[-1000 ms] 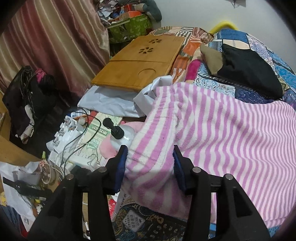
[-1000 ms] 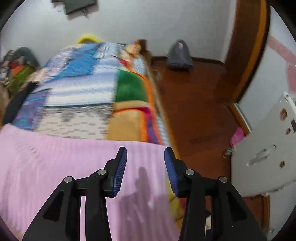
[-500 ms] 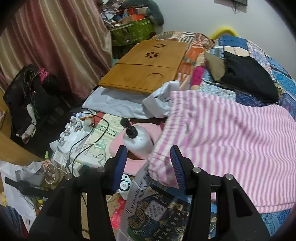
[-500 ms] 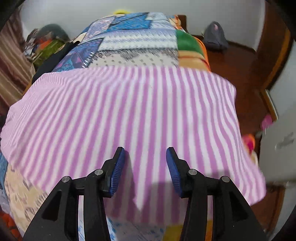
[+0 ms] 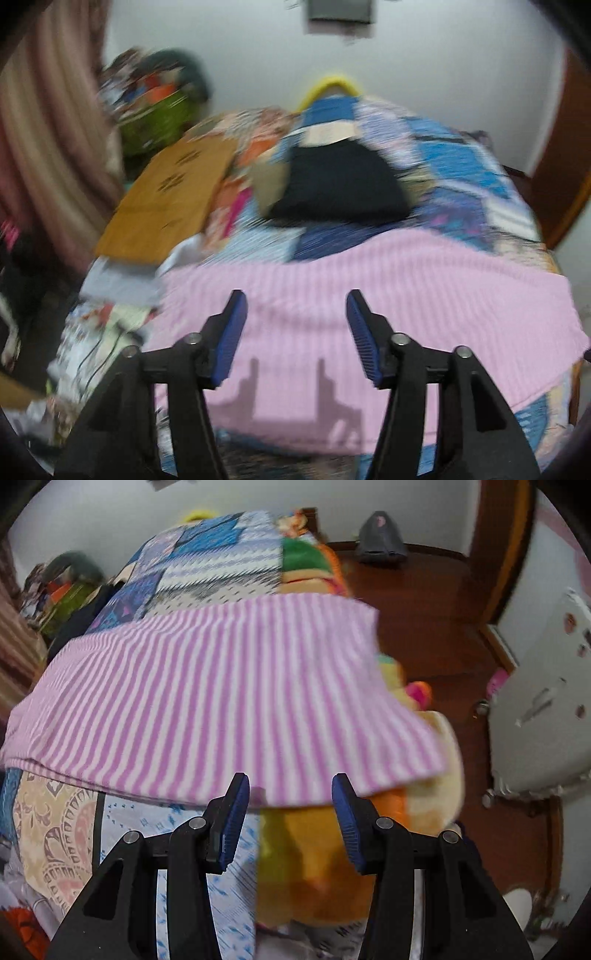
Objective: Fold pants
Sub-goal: 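Fold the fabric over, lay it down and open both grippers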
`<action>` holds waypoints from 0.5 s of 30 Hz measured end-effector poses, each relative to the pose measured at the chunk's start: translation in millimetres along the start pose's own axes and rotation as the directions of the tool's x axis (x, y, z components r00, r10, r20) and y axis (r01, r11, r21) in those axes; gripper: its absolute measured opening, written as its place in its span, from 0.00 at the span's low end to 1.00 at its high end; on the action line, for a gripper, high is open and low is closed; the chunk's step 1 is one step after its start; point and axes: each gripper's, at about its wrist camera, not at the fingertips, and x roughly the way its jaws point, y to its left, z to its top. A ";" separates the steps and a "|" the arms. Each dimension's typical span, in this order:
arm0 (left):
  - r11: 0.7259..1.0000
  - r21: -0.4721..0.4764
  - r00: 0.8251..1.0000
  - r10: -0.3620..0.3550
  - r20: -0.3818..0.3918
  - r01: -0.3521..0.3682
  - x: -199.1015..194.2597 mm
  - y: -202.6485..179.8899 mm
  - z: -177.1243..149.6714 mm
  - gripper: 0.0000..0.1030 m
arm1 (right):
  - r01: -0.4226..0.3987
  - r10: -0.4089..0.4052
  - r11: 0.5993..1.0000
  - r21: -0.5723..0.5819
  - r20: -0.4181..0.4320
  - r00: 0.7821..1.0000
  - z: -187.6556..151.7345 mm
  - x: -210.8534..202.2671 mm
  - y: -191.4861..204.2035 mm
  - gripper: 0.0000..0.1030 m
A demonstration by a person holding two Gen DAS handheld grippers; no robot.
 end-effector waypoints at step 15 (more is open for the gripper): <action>0.898 0.278 0.940 -0.321 -0.114 0.341 29.9 -245.9 21.2 0.65 | 0.012 -0.032 0.986 0.166 0.120 0.992 -37.3 -46.1 -35.0 0.56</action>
